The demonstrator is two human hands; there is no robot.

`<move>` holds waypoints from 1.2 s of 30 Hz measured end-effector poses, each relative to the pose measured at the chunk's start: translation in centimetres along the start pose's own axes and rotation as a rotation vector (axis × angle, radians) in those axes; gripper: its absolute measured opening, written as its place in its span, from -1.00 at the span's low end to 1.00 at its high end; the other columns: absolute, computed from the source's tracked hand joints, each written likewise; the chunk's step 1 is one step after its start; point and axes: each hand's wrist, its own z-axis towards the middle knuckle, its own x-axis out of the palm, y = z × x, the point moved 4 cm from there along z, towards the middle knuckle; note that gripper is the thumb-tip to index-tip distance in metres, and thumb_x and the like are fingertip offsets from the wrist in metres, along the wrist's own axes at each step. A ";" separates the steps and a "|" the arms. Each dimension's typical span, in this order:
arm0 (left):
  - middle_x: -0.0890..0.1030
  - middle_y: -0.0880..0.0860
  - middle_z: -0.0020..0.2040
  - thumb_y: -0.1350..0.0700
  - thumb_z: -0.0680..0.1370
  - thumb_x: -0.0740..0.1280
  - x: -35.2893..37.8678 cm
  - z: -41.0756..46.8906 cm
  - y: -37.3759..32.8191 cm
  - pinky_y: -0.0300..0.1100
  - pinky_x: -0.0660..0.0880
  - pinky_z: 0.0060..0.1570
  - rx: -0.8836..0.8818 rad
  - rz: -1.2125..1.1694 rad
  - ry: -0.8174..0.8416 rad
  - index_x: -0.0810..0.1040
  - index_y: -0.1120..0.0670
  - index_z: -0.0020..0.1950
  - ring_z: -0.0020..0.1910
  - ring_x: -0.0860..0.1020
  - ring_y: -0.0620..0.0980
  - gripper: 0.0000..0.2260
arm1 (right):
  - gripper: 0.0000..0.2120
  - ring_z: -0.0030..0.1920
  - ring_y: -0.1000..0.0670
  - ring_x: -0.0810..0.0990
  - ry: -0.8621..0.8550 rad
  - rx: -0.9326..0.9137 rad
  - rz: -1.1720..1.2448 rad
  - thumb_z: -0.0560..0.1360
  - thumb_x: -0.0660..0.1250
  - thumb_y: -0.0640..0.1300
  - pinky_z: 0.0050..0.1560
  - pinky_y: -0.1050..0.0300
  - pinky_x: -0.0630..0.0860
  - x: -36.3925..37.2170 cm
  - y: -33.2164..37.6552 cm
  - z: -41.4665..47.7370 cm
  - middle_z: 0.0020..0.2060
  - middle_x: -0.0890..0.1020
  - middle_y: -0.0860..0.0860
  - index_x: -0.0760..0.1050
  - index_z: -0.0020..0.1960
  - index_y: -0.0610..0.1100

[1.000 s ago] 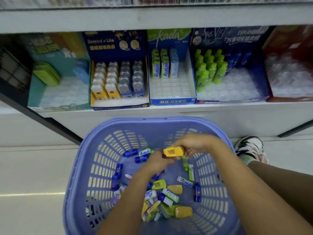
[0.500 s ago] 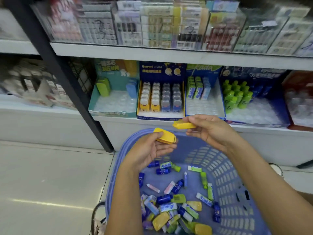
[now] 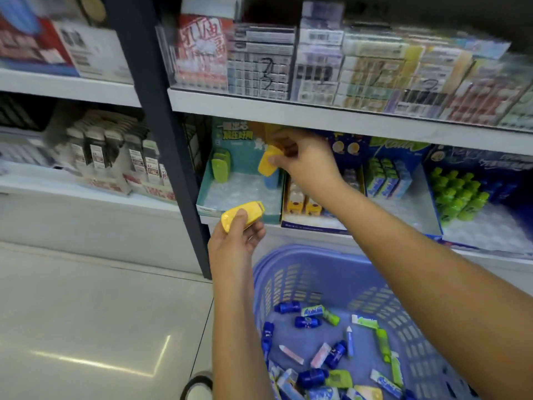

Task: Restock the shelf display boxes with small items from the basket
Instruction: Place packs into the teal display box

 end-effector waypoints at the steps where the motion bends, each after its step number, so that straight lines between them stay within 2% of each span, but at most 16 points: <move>1: 0.67 0.06 -0.22 0.21 0.56 0.29 -0.2 0.5 -0.2 -0.29 0.57 -0.27 0.030 0.033 -0.008 0.58 0.15 -0.02 -0.31 0.63 -0.10 -0.92 | -0.67 0.07 -0.05 0.58 0.019 -0.030 -0.048 0.43 0.41 -0.22 0.06 0.16 0.47 1.0 0.2 1.1 0.07 0.63 -0.07 0.54 0.19 -0.13; 3: 0.65 0.08 -0.16 0.22 0.55 0.31 -0.5 1.6 -0.6 -0.29 0.58 -0.21 0.097 0.122 -0.023 0.58 0.16 -0.01 -0.26 0.65 -0.07 -0.92 | -0.67 0.13 -0.07 0.56 0.053 -0.059 -0.179 0.42 0.39 -0.26 0.10 0.15 0.45 2.7 0.2 3.0 0.12 0.61 -0.08 0.54 0.18 -0.13; 7: 0.64 -0.01 -0.26 0.22 0.55 0.31 -0.6 3.2 -0.9 -0.24 0.58 -0.16 0.179 0.254 -0.052 0.56 0.20 0.05 -0.28 0.65 -0.08 -0.89 | -0.64 0.22 -0.09 0.49 0.117 -0.097 -0.359 0.45 0.31 -0.32 0.09 0.26 0.31 4.5 -0.6 5.0 0.23 0.54 -0.11 0.53 0.22 -0.14; 11: 0.66 -0.10 -0.34 0.19 0.56 0.30 -0.8 3.5 -0.7 -0.14 0.59 -0.08 0.195 0.303 -0.048 0.56 0.02 -0.07 -0.27 0.66 -0.10 -0.91 | -0.67 0.20 -0.10 0.50 0.217 -0.101 -0.404 0.48 0.32 -0.31 0.03 0.33 0.30 5.8 -1.5 5.4 0.22 0.53 -0.14 0.51 0.24 -0.17; 15: 0.67 -0.13 -0.32 0.18 0.56 0.30 -1.0 3.7 -0.7 -0.14 0.59 -0.06 0.184 0.297 -0.032 0.56 0.00 -0.09 -0.24 0.67 -0.09 -0.91 | -0.69 0.24 -0.15 0.48 0.262 -0.086 -0.508 0.48 0.34 -0.24 0.21 0.18 0.34 6.2 -1.5 5.9 0.25 0.53 -0.17 0.54 0.22 -0.22; 17: 0.67 -0.11 -0.31 0.18 0.56 0.30 -1.0 3.7 -0.7 -0.16 0.59 -0.06 0.164 0.277 -0.030 0.57 0.00 -0.07 -0.22 0.67 -0.08 -0.91 | -0.71 0.24 -0.20 0.47 0.259 -0.092 -0.586 0.50 0.31 -0.21 0.22 0.10 0.38 6.3 -1.5 5.9 0.23 0.53 -0.21 0.55 0.20 -0.22; 20: 0.67 -0.05 -0.25 0.18 0.56 0.31 -1.0 3.7 -0.7 -0.19 0.58 -0.07 0.136 0.258 -0.031 0.57 0.02 -0.03 -0.19 0.67 -0.06 -0.92 | -0.71 0.23 -0.20 0.47 0.244 -0.056 -0.610 0.53 0.26 -0.20 0.19 0.13 0.39 6.6 -1.6 5.6 0.24 0.52 -0.20 0.53 0.24 -0.20; 23: 0.67 -0.03 -0.20 0.18 0.56 0.31 -1.1 3.7 -0.7 -0.19 0.58 -0.07 0.118 0.253 -0.026 0.57 0.02 -0.03 -0.18 0.68 -0.06 -0.92 | -0.72 0.21 -0.16 0.51 0.211 -0.032 -0.537 0.51 0.31 -0.19 0.17 0.15 0.38 5.9 -1.3 5.5 0.21 0.56 -0.16 0.56 0.20 -0.19; 26: 0.68 -0.03 -0.22 0.17 0.55 0.32 -1.2 3.7 -0.7 -0.19 0.59 -0.06 0.113 0.242 -0.015 0.58 0.04 0.00 -0.17 0.68 -0.06 -0.93 | -0.70 0.25 -0.14 0.48 0.278 0.000 -0.497 0.51 0.34 -0.17 0.18 0.19 0.34 5.5 -1.2 5.8 0.24 0.55 -0.14 0.55 0.22 -0.20; 30: 0.67 -0.05 -0.20 0.20 0.56 0.31 -1.1 3.9 -0.7 -0.21 0.60 -0.05 0.094 0.223 0.012 0.56 0.12 0.09 -0.19 0.67 -0.09 -0.87 | -0.83 0.04 -0.21 0.55 0.234 0.059 -0.569 0.50 0.27 -0.25 -0.12 0.13 0.35 5.7 -0.9 6.1 0.02 0.57 -0.25 0.52 0.01 -0.34; 33: 0.65 0.06 -0.07 0.25 0.56 0.30 -1.0 4.0 -0.8 -0.25 0.61 -0.08 0.078 0.200 0.020 0.49 0.21 0.20 -0.18 0.67 -0.09 -0.78 | -0.86 0.00 -0.23 0.57 0.181 -0.019 -0.695 0.48 0.25 -0.30 -0.14 0.11 0.38 6.2 -0.5 5.6 -0.02 0.60 -0.25 0.53 -0.02 -0.32; 36: 0.65 0.07 -0.07 0.25 0.55 0.31 -1.0 4.1 -0.7 -0.26 0.61 -0.10 0.082 0.205 0.014 0.47 0.22 0.21 -0.18 0.67 -0.09 -0.77 | -0.84 0.02 -0.23 0.58 0.155 -0.098 -0.764 0.50 0.23 -0.27 -0.05 0.08 0.46 6.5 -0.5 5.2 -0.01 0.62 -0.24 0.55 0.00 -0.30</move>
